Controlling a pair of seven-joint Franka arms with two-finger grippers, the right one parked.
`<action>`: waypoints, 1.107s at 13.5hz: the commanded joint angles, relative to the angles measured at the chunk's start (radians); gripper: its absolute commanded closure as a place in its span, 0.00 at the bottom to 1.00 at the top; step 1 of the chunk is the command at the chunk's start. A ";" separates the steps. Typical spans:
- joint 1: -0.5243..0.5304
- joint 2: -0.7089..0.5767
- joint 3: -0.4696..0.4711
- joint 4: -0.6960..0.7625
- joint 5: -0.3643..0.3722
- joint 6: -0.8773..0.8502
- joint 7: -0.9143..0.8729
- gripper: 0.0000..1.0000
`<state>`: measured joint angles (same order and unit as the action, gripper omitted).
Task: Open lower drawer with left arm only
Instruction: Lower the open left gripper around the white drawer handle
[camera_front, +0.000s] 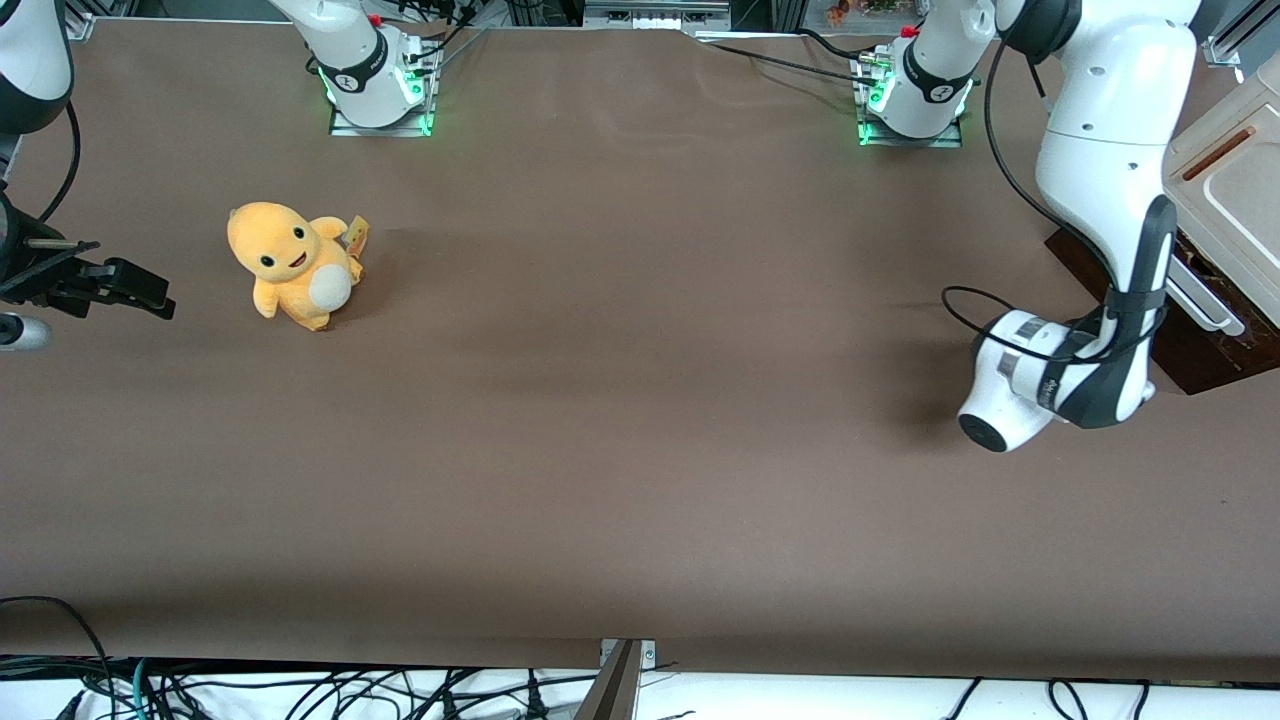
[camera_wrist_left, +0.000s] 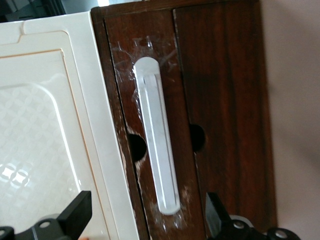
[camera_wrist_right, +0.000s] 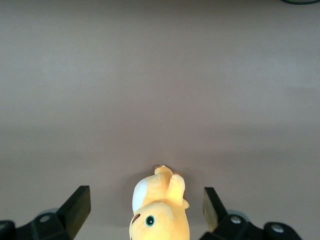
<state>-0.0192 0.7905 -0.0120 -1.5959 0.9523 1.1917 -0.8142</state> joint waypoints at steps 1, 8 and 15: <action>0.031 0.041 -0.006 0.016 0.078 -0.021 -0.003 0.00; 0.097 0.067 -0.006 0.014 0.100 -0.012 -0.003 0.24; 0.116 0.072 -0.006 0.013 0.065 -0.036 -0.124 0.45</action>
<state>0.0926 0.8556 -0.0119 -1.5958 1.0204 1.1890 -0.8807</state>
